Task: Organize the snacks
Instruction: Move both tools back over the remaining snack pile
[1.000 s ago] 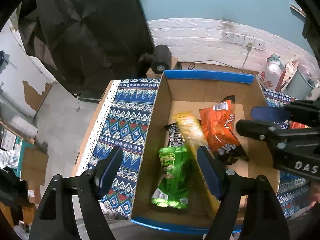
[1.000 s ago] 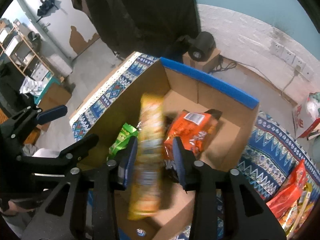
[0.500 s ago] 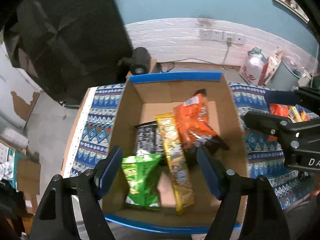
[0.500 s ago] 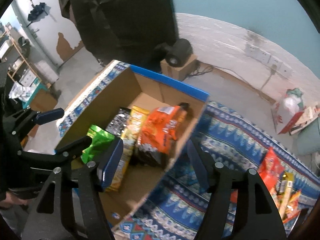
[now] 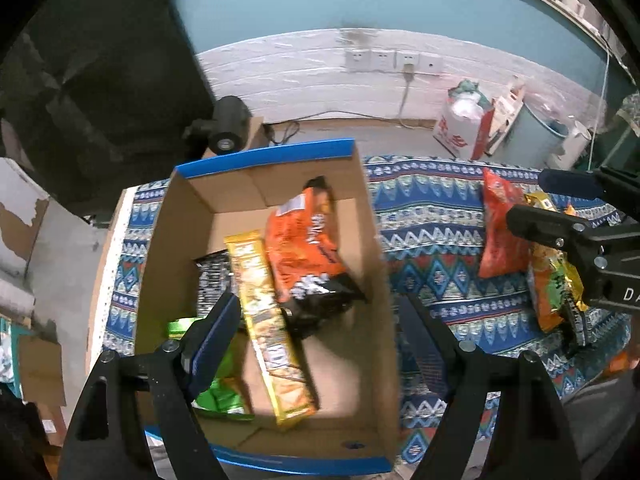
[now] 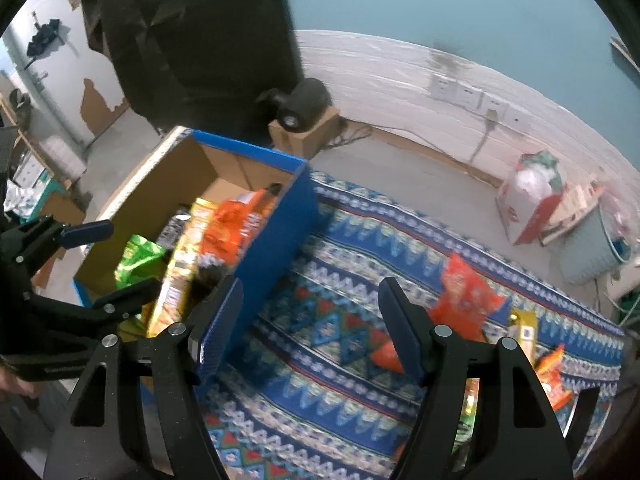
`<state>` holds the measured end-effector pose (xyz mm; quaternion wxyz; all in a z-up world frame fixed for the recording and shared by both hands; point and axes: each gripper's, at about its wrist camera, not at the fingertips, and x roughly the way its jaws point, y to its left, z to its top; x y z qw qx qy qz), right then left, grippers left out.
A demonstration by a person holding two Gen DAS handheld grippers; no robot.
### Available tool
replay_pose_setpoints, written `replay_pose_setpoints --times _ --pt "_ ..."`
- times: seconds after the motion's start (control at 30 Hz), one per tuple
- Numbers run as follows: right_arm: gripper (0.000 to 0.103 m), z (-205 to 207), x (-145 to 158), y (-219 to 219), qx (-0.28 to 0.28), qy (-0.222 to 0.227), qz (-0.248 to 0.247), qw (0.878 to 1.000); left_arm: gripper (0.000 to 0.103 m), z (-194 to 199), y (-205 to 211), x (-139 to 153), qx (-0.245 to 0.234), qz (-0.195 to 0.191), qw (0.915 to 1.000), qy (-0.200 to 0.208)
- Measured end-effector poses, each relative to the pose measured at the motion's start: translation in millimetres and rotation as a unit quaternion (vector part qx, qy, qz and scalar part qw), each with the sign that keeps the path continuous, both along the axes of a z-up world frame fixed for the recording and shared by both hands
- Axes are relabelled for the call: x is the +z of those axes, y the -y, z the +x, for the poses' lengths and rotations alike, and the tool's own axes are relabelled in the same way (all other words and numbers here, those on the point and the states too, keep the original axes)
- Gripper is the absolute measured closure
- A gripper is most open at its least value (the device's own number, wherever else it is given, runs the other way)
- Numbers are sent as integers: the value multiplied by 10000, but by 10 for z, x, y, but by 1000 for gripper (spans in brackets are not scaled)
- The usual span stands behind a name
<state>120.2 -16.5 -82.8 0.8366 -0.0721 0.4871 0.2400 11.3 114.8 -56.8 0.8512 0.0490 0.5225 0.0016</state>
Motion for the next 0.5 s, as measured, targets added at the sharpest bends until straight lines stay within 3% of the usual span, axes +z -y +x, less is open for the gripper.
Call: replay_pose_setpoints --times 0.5 --pt "32 -66 -134 1041 -714 -67 -259 9971 18 102 843 -15 -699 -62 9975 -114"
